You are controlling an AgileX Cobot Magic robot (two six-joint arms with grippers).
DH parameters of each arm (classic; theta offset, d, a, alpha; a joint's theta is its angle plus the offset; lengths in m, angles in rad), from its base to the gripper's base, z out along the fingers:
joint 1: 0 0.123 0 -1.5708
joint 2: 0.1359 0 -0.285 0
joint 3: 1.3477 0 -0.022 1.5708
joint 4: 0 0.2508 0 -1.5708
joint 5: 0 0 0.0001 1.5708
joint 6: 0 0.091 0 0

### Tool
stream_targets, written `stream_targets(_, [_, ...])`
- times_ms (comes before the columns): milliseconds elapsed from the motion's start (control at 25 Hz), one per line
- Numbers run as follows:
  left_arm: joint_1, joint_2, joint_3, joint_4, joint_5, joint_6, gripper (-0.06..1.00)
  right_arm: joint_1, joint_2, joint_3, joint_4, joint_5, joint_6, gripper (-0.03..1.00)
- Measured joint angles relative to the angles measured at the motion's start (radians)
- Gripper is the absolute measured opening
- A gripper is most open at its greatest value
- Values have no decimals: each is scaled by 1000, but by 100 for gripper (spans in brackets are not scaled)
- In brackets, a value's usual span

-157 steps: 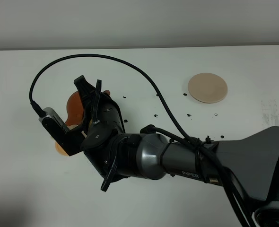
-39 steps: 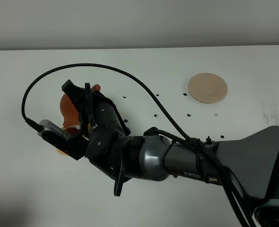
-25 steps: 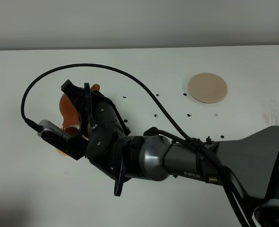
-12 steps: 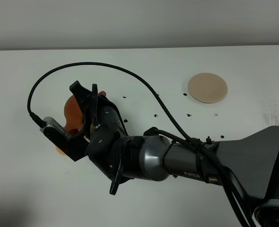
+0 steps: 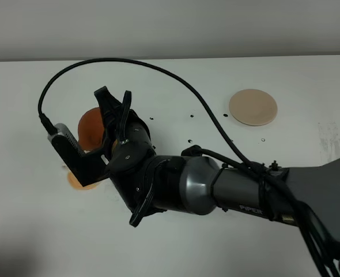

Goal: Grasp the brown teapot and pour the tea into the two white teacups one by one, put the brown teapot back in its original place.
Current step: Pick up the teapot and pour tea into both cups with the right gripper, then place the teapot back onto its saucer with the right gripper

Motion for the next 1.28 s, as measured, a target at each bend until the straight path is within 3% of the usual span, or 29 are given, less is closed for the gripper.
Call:
stream_targets(120, [0, 0, 0, 0, 0, 0, 50, 0, -39, -31, 141, 31, 1, 9])
stream_targets(480, [0, 0, 0, 0, 0, 0, 50, -21, -142, -72, 718, 105, 67, 9])
stream_targets(600, [0, 0, 0, 0, 0, 0, 50, -31, -161, -56, 839, 116, 76, 9])
stream_targets(720, [0, 0, 0, 0, 0, 0, 50, -32, -180, -12, 925, 76, 78, 9])
stream_targets(920, [0, 0, 0, 0, 0, 0, 50, -32, -181, 89, 1028, -103, 79, 9])
stream_targets(1120, [0, 0, 0, 0, 0, 0, 50, -32, -181, 169, 1082, -258, 79, 9])
stream_targets(1280, [0, 0, 0, 0, 0, 0, 50, -47, -154, 178, 1089, -305, 79, 9])
